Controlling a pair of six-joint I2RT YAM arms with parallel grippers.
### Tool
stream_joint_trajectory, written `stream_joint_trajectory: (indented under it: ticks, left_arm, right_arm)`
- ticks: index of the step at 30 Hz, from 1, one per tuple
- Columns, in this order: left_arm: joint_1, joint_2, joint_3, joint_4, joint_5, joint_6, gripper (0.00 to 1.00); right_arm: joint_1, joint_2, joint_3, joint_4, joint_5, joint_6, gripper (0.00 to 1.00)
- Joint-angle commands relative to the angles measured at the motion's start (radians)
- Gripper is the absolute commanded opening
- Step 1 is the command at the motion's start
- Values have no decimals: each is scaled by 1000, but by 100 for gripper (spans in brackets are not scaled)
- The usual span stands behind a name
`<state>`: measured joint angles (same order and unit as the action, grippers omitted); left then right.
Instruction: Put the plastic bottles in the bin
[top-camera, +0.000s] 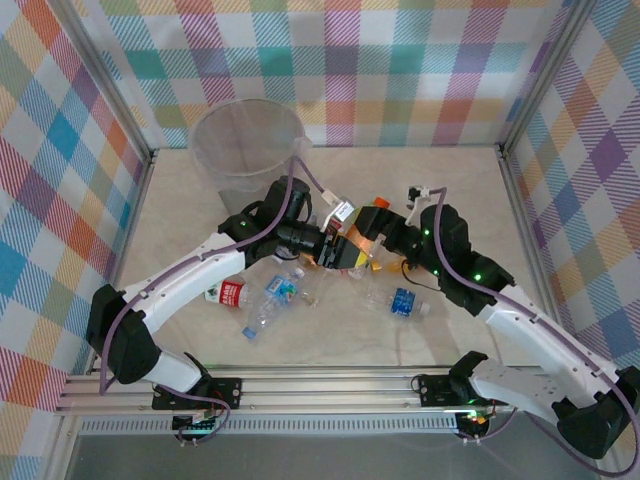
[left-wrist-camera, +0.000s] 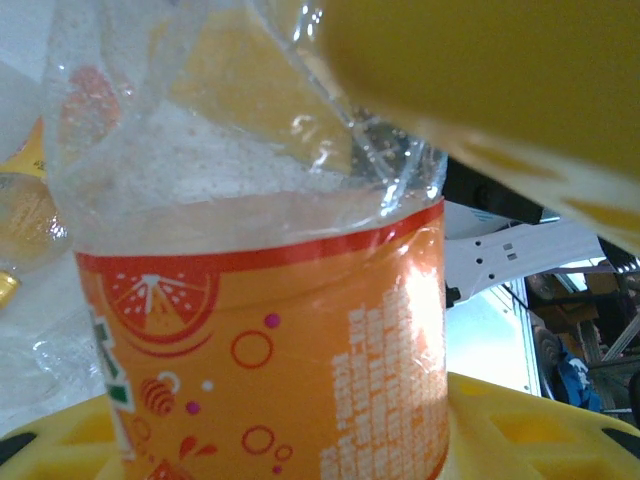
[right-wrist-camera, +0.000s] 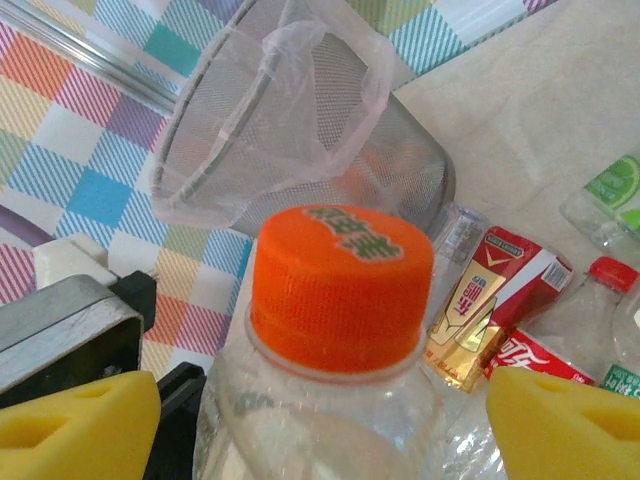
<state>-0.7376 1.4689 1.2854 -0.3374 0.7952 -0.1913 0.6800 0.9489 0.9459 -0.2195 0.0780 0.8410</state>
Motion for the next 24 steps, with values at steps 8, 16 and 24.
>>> stream_joint_trajectory:
  ticks: [8, 16, 24]
  left_arm:
    - [24, -26, 23, -26, -31, 23, 51]
    - [72, -45, 109, -142, -166, 67, 52]
    - [79, 8, 420, -409, -500, 166, 53]
  right_arm:
    - [-7, -248, -79, -120, -142, -159, 100]
    - [-7, -364, -75, -246, -216, -266, 100]
    - [-7, -354, -70, -271, -243, -306, 100]
